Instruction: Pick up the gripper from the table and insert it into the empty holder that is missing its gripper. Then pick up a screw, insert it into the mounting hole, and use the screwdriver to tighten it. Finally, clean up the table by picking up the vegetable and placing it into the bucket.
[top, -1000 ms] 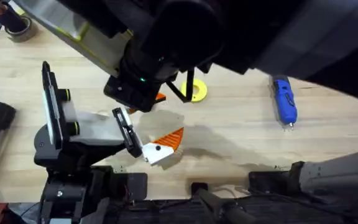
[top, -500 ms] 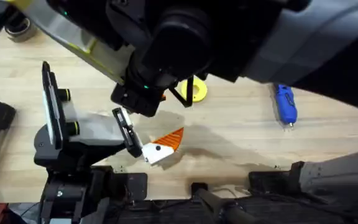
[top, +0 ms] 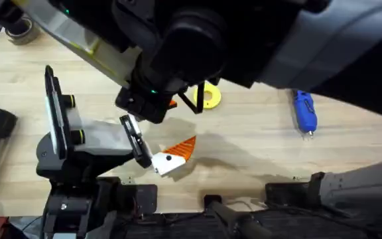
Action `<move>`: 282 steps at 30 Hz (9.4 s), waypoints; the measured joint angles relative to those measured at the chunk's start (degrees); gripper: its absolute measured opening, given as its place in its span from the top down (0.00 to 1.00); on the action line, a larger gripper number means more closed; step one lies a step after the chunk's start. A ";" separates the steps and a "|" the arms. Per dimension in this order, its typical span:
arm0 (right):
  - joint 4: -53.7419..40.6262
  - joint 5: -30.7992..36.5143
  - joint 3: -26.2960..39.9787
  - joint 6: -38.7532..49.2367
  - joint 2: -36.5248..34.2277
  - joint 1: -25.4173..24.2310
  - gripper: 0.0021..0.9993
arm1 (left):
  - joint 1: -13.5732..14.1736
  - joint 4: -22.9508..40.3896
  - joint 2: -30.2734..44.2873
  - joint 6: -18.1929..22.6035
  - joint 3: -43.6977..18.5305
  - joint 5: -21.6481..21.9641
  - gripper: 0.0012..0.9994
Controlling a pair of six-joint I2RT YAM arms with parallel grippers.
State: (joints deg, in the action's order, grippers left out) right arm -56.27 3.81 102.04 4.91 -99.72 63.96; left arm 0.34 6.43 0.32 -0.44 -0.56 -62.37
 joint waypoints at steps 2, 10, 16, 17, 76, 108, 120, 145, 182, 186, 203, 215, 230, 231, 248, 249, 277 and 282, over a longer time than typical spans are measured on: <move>0.00 0.00 0.00 0.00 -0.02 0.00 1.00 | 0.00 -0.01 -0.01 -0.01 0.00 0.00 0.01; 0.18 -0.02 -0.56 -0.17 -0.02 0.00 1.00 | 0.00 -0.01 0.00 -0.01 0.00 0.02 0.01; 0.57 -0.70 -0.98 -0.20 -0.01 0.00 1.00 | 0.01 0.00 0.00 0.00 0.00 0.00 0.01; 0.57 -0.70 -0.98 -0.20 0.00 0.00 1.00 | 0.00 0.00 0.00 -0.01 0.00 0.00 0.01; 1.18 -0.92 -1.77 -0.20 -2.03 0.00 1.00 | 0.00 0.01 0.00 -0.21 0.00 -0.02 0.01; 1.20 2.54 -1.77 -0.57 -1.35 -1.84 0.00 | -0.07 0.01 0.00 -0.53 0.00 0.09 0.01; -0.32 -0.72 -1.97 -0.57 4.90 -2.84 0.00 | -0.04 0.03 0.00 -0.05 0.00 -0.22 0.01; 6.35 -7.19 -27.13 1.14 32.87 -16.41 0.00 | -0.04 0.03 -0.02 -0.01 0.00 -0.39 0.01; 9.40 -40.69 -48.85 23.49 45.83 -36.50 0.00 | -0.04 0.03 0.00 -0.01 0.00 -0.42 0.01; 9.64 -40.81 -48.85 26.00 45.81 -36.50 0.00 | -0.04 0.03 0.00 -0.01 0.00 -0.42 0.01; 9.64 -40.81 -48.85 27.76 45.83 -36.50 0.00 | -0.04 0.05 0.00 -0.09 0.00 -0.43 0.10; 13.33 -33.28 -48.87 18.64 45.81 -36.50 0.00 | -0.04 0.03 0.00 0.23 0.00 -0.43 0.98; -4.35 1.88 -34.82 -2.05 45.39 -42.27 0.00 | -0.04 0.03 0.00 0.23 0.00 -0.42 0.99; -5.52 2.74 -33.57 -2.28 45.02 -43.58 0.00 | -0.04 0.03 0.00 0.23 0.00 -0.43 0.99; -8.27 4.24 -29.57 -3.76 34.02 -65.13 0.00 | -0.04 0.03 0.00 0.23 0.00 -0.44 0.99; -7.78 4.20 -29.81 -3.86 33.34 -65.46 0.00 | -0.04 0.03 0.00 0.23 0.00 -0.44 0.99; 6.28 3.80 -42.67 -0.61 21.85 -67.51 0.00 | -0.04 0.03 0.00 0.23 0.00 -0.42 0.99; 10.34 3.82 -42.69 2.01 19.19 -69.94 0.00 | -0.04 0.03 0.00 0.23 0.00 -0.42 0.99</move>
State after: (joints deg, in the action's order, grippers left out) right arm -45.93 7.64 59.35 6.92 -80.53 -5.97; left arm 0.30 6.46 0.32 -0.21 -0.56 -62.79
